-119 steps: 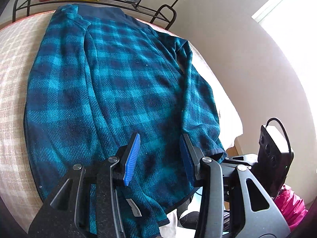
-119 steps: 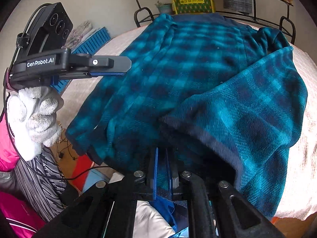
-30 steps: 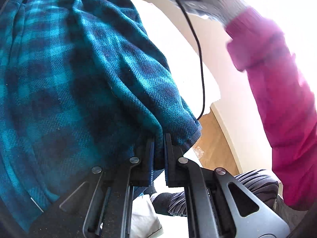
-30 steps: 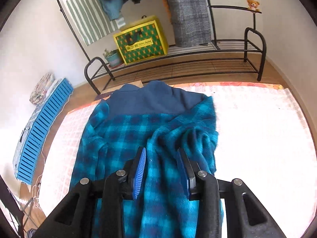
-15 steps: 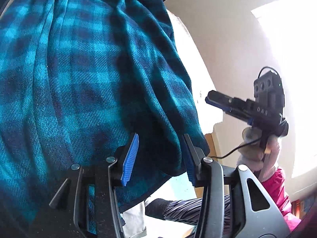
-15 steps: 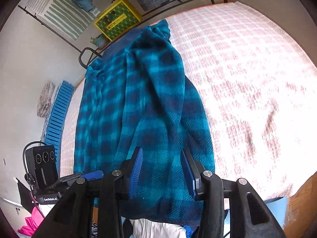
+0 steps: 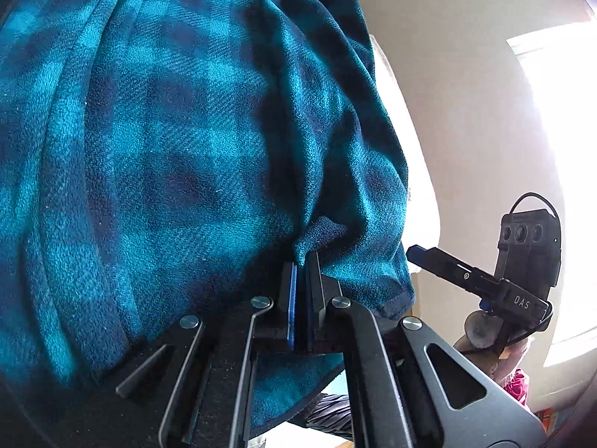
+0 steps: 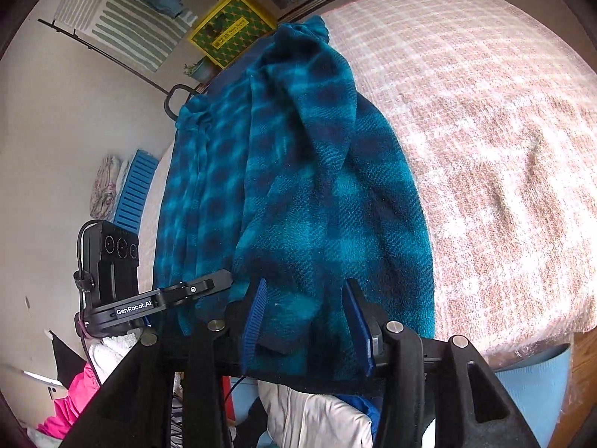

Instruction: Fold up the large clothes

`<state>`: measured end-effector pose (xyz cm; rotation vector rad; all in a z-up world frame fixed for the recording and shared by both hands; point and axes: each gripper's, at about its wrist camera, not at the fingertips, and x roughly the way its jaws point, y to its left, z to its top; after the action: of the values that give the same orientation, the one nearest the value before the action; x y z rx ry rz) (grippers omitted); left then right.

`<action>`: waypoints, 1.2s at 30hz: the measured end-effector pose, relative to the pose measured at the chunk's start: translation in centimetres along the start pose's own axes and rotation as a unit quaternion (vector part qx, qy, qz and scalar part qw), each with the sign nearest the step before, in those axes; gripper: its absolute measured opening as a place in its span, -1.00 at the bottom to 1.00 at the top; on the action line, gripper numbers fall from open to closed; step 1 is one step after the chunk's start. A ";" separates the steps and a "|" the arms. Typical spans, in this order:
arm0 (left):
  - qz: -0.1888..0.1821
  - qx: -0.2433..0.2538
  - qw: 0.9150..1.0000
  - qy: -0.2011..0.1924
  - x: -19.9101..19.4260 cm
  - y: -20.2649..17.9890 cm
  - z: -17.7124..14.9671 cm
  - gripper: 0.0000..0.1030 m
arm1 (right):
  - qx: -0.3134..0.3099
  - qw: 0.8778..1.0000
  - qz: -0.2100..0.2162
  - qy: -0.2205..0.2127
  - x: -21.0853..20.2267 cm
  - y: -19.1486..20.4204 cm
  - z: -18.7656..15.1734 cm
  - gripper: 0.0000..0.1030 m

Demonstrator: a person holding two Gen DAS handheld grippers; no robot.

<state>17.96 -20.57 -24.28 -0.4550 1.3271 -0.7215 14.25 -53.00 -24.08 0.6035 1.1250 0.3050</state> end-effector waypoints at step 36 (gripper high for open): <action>0.023 0.096 0.995 0.030 6.5 -9.0 -5.6 -0.99 | -0.030 0.998 -0.055 0.004 -2.3 -2.6 -1.3 -0.45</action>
<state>11.10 -30.95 -23.97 -0.2484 1.3057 -0.8210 11.91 -55.90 -24.27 0.4856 1.1482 0.2468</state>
